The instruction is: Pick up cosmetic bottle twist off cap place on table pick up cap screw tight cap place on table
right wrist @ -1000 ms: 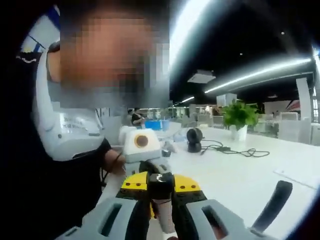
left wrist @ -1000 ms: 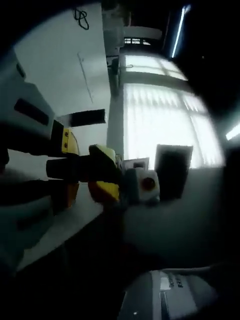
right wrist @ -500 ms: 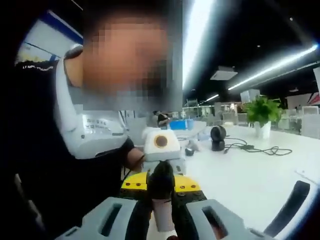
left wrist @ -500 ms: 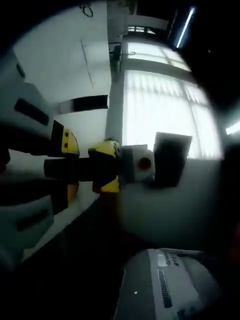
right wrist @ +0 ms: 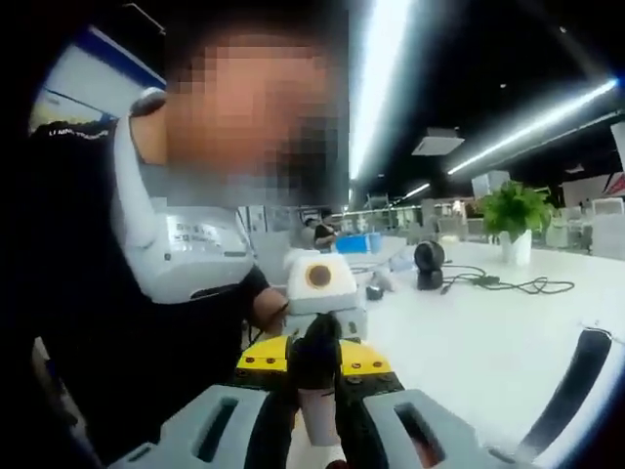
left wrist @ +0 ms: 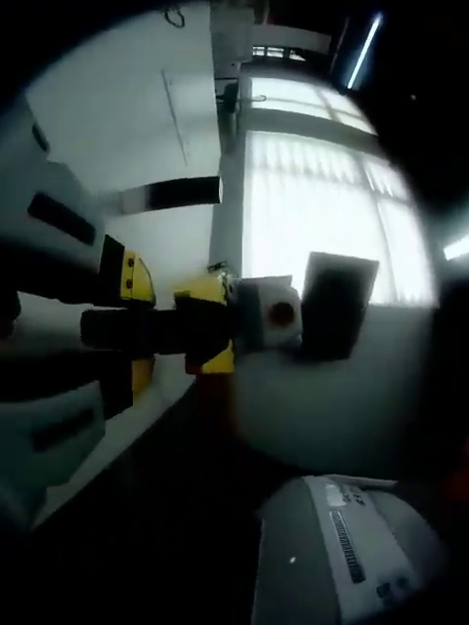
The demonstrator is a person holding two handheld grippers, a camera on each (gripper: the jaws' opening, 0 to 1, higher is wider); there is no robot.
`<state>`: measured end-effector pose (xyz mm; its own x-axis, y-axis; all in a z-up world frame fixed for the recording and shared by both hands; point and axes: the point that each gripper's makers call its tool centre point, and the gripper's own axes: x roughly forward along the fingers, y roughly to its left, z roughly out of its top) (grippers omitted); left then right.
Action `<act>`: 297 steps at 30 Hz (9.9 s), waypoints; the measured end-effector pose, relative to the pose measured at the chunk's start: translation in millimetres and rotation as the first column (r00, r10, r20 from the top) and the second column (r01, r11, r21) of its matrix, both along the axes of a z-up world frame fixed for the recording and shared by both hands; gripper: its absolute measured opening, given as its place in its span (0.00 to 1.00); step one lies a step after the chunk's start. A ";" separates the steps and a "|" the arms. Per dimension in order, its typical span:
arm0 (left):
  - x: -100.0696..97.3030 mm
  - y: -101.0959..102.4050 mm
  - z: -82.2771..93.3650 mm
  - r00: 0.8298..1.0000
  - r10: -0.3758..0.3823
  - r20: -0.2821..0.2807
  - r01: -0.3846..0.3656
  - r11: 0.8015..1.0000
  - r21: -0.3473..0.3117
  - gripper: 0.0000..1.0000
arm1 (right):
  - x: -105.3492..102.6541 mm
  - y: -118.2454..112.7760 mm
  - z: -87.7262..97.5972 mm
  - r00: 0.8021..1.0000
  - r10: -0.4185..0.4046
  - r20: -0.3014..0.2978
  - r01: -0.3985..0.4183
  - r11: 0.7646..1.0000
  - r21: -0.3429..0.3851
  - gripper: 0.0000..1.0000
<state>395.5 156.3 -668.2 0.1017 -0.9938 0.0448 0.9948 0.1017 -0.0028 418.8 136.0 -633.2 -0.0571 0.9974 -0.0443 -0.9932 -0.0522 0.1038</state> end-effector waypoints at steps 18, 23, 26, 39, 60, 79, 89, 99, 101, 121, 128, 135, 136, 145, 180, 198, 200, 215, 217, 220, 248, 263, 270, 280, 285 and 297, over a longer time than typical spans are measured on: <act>3.8 -2.0 -17.7 1.000 0.018 -0.003 -0.018 0.998 0.056 0.07 | 3.0 -1.3 -18.8 0.999 -0.033 0.029 0.033 0.999 -0.005 0.10; 8.0 -0.6 -20.1 0.999 0.032 0.001 -0.032 0.998 0.059 0.07 | 5.5 2.9 -18.2 0.999 -0.044 0.030 0.043 0.999 0.006 0.10; 9.8 0.3 -20.1 0.999 0.039 0.000 -0.039 0.998 0.057 0.07 | 7.2 4.5 -17.5 0.998 -0.049 0.036 0.049 0.999 0.008 0.10; 21.5 3.4 -21.0 0.996 0.089 0.011 -0.089 0.995 0.051 0.07 | 26.9 7.4 -3.3 0.987 -0.157 0.028 0.155 0.986 0.057 0.10; 64.9 22.7 -15.9 0.958 0.285 -0.037 -0.285 0.958 0.007 0.07 | 36.1 35.5 5.9 0.927 -0.372 0.051 0.366 0.925 0.100 0.10; 92.0 39.9 -19.7 0.899 0.437 -0.038 -0.436 0.900 0.021 0.07 | 50.3 31.1 -16.2 0.707 -0.699 0.109 0.692 0.715 0.098 0.10; 93.6 42.1 -29.9 0.869 0.495 0.015 -0.495 0.866 0.072 0.07 | 51.8 0.3 -39.8 0.516 -0.855 0.054 0.855 0.518 0.030 0.10; 88.0 33.8 -41.1 0.876 0.482 0.009 -0.480 0.869 0.124 0.07 | 47.4 -7.6 -67.8 0.409 -0.913 0.010 0.912 0.408 -0.040 0.10; 87.9 33.9 -42.3 0.875 0.483 0.023 -0.482 0.867 0.128 0.07 | 47.5 -12.4 -72.7 0.387 -0.922 0.027 0.921 0.385 -0.054 0.10; 95.8 31.9 -45.7 0.881 0.472 0.047 -0.473 0.870 0.140 0.09 | 52.1 -14.0 -98.0 0.376 -0.921 0.104 0.921 0.359 -0.151 0.10; 97.6 31.3 -49.2 0.878 0.476 0.047 -0.478 0.865 0.151 0.12 | 51.3 -11.9 -104.4 0.388 -0.912 0.136 0.914 0.361 -0.186 0.10; 93.5 27.6 -50.9 0.887 0.460 0.042 -0.460 0.874 0.156 0.12 | 50.9 -12.0 -107.5 0.389 -0.911 0.136 0.911 0.358 -0.203 0.10; 93.5 27.5 -50.7 0.888 0.459 0.043 -0.459 0.875 0.155 0.12 | 50.6 -11.6 -108.5 0.389 -0.909 0.151 0.912 0.356 -0.205 0.10; 92.5 26.7 -52.2 0.887 0.458 0.053 -0.461 0.873 0.159 0.12 | 47.1 -8.3 -112.6 0.419 -0.897 0.139 0.895 0.382 -0.231 0.13; 75.8 80.3 -31.2 0.783 0.621 0.029 -0.620 0.776 0.119 0.21 | 40.5 -8.6 -87.0 0.419 -0.903 0.096 0.907 0.411 -0.087 0.32; 22.7 132.2 10.5 0.674 0.738 0.026 -0.737 0.675 -0.039 0.10 | -2.9 -12.0 -49.1 0.392 -0.919 0.034 0.918 0.393 0.050 0.23; 18.7 137.8 11.9 0.653 0.757 -0.036 -0.757 0.650 -0.057 0.10 | -9.6 -11.8 -45.8 0.386 -0.921 0.048 0.920 0.388 0.054 0.23; -3.7 156.9 -10.1 0.620 0.784 -0.011 -0.784 0.620 0.002 0.20 | -37.4 -20.7 -45.2 0.343 -0.934 0.100 0.935 0.350 0.056 0.27; -5.0 156.2 -10.4 0.623 0.782 -0.010 -0.782 0.623 0.005 0.21 | -38.7 -22.8 -47.8 0.338 -0.935 0.102 0.937 0.345 0.050 0.28; -7.5 152.2 -10.9 0.635 0.772 -0.001 -0.772 0.635 0.016 0.24 | -40.7 -26.0 -49.4 0.329 -0.939 0.102 0.941 0.335 0.046 0.28; 14.9 134.0 -10.8 0.672 0.740 0.016 -0.740 0.672 0.023 0.24 | -22.8 -31.0 -50.6 0.324 -0.940 0.109 0.944 0.329 0.026 0.30; 42.5 104.5 -23.7 0.769 0.639 0.025 -0.638 0.765 0.091 0.28 | -4.3 -37.2 -52.8 0.295 -0.947 0.130 0.953 0.302 0.034 0.28; 57.1 90.8 -27.3 0.788 0.615 -0.012 -0.610 0.785 0.109 0.20 | 4.5 -36.1 -57.2 0.306 -0.946 0.108 0.950 0.311 0.032 0.27; 68.1 67.2 -40.0 0.827 0.562 -0.019 -0.554 0.819 0.147 0.23 | 13.2 -33.2 -70.3 0.312 -0.946 0.092 0.949 0.314 0.002 0.25; 73.3 58.3 -43.3 0.833 0.554 -0.012 -0.545 0.823 0.163 0.26 | 14.0 -33.3 -72.7 0.312 -0.945 0.094 0.950 0.313 -0.008 0.25; 86.3 34.9 -51.7 0.849 0.528 -0.015 -0.515 0.834 0.200 0.24 | 16.4 -37.3 -75.4 0.300 -0.950 0.083 0.954 0.300 -0.018 0.25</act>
